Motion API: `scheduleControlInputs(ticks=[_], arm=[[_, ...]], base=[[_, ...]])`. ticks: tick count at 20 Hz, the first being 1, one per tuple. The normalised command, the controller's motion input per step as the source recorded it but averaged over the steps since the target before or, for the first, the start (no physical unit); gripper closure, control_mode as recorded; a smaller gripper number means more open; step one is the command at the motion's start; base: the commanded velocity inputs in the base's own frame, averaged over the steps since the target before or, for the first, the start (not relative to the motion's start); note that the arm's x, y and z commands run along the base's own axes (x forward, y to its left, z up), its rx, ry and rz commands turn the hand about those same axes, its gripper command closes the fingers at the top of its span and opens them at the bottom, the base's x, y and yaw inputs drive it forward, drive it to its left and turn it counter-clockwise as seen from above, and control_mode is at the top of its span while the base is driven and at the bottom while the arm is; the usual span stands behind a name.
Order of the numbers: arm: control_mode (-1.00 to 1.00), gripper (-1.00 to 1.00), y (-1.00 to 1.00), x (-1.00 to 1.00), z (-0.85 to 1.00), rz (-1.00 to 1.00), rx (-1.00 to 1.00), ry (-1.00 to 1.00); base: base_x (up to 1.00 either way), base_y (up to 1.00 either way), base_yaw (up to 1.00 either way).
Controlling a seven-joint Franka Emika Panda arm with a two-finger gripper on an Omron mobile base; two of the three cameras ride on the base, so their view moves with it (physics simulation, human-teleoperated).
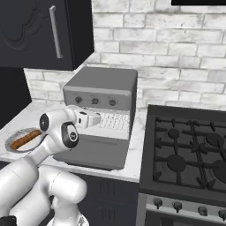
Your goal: Pull the toaster oven rack outwards. Pick up the baguette from the plate and place it on the toaster oven rack. Close the toaster oven door fully and set the temperature to the lowest setting.
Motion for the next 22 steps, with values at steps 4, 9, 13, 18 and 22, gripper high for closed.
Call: scheduleControlInputs(ticks=[4, 9, 13, 18, 22], arm=[[-1.00, -1.00, 0.02, 0.00, -0.25, 0.04, -0.10, 0.00], [-1.00, -1.00, 0.00, 0.02, -0.39, 0.04, -0.08, 0.00], [-1.00, -1.00, 0.00, 0.04, -0.55, 0.03, -0.07, 0.00], [-1.00, -1.00, 0.00, 0.03, -0.61, 0.01, -0.07, 0.00], [-1.00, -1.00, 0.00, 0.08, -0.60, 0.00, -0.03, -0.03]], base=[[0.00, 0.00, 0.00], [0.00, 0.00, 0.00], [0.00, 0.00, 0.00], [0.00, 0.00, 0.00], [0.00, 0.00, 0.00]])
